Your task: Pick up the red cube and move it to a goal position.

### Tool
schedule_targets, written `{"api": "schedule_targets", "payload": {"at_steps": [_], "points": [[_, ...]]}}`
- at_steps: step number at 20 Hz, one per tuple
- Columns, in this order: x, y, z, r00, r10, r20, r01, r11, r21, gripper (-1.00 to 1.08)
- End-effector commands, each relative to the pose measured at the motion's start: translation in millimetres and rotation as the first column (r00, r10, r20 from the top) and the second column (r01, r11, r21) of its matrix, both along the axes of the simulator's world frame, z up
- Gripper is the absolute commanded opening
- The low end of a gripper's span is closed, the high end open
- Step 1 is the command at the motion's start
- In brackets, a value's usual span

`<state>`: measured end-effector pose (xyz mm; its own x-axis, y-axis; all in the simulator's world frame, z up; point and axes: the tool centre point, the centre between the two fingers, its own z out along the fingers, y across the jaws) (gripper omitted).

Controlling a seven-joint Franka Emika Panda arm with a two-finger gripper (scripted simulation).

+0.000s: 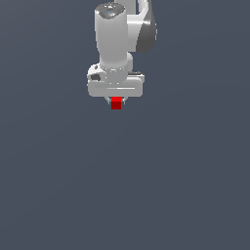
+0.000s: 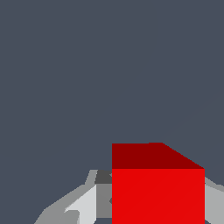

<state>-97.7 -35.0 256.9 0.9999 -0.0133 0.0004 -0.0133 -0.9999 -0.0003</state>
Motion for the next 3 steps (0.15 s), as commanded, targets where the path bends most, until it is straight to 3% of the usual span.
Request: {"api": "schedule_targets", "payload": {"at_steps": [1,3], "points": [[-2.1,-0.5,5.6,1.000,0.000,0.000,0.000,1.000,0.000,-1.00],[-2.5,-0.6,6.7,1.000,0.000,0.000,0.000,1.000,0.000,-1.00]]}}
